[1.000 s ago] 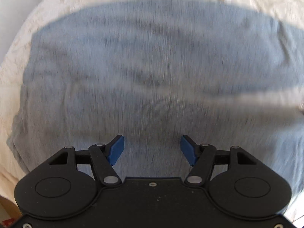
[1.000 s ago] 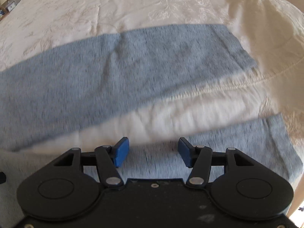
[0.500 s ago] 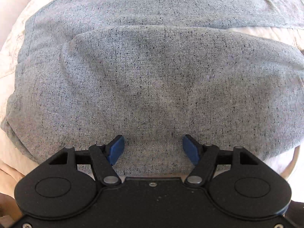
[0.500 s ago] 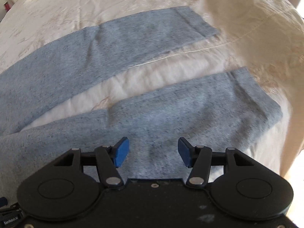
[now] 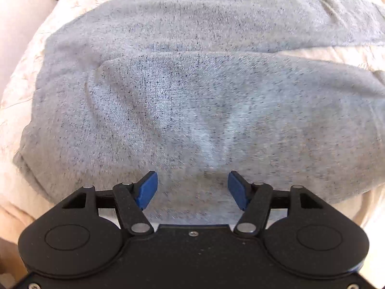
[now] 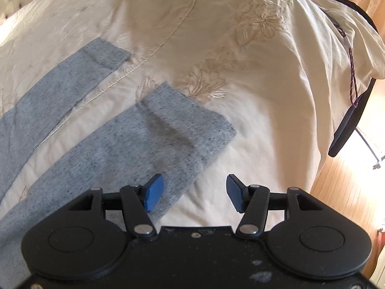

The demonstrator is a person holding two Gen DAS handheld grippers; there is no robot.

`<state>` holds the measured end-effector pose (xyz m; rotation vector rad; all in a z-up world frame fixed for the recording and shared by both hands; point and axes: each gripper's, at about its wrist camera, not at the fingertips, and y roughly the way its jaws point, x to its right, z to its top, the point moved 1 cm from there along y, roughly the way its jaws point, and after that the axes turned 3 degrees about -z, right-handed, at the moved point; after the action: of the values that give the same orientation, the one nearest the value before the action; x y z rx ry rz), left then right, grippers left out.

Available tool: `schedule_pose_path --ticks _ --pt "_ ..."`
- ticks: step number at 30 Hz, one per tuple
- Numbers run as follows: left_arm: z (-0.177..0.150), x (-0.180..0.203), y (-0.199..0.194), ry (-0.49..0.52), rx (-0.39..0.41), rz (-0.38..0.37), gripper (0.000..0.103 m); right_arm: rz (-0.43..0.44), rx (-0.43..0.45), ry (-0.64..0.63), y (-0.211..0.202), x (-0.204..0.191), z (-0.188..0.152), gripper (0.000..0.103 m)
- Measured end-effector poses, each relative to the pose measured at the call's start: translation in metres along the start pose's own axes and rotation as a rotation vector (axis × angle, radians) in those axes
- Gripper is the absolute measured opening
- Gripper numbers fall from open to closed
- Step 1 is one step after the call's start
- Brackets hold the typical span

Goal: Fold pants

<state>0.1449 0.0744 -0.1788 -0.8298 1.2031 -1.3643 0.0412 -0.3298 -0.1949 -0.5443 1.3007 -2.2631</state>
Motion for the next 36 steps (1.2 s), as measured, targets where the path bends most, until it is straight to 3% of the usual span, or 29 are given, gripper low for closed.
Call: schedule_pose_path --ticks 10,12,13,14,19,25,31,36 --pt "-0.014 0.029 -0.05 -0.018 0.102 0.013 0.066 0.141 -0.152 0.056 0.045 0.007 0.021 0.059" --pt "-0.016 0.031 -0.051 -0.033 0.103 0.013 0.066 0.191 -0.154 0.057 0.042 0.007 0.026 0.04" --pt "-0.017 0.034 -0.052 -0.038 0.103 0.015 0.066 0.208 -0.142 0.032 0.035 0.006 0.028 0.006" --pt "-0.018 0.035 -0.053 -0.043 0.104 0.016 0.066 0.226 -0.129 0.0 0.028 0.004 0.03 0.004" --pt "-0.027 0.038 -0.056 -0.054 0.104 0.012 0.066 0.261 -0.027 -0.113 -0.014 0.018 0.035 0.003" --pt "-0.038 0.028 -0.056 -0.104 0.094 0.001 0.066 0.208 -0.132 -0.165 0.012 0.028 0.014 0.003" --pt "-0.045 -0.016 -0.056 -0.275 0.115 -0.006 0.066 0.181 -0.121 -0.211 0.016 0.015 0.014 0.003" --pt "-0.047 -0.068 -0.054 -0.406 0.133 0.042 0.066 0.169 -0.112 -0.244 0.011 0.015 0.016 0.003"
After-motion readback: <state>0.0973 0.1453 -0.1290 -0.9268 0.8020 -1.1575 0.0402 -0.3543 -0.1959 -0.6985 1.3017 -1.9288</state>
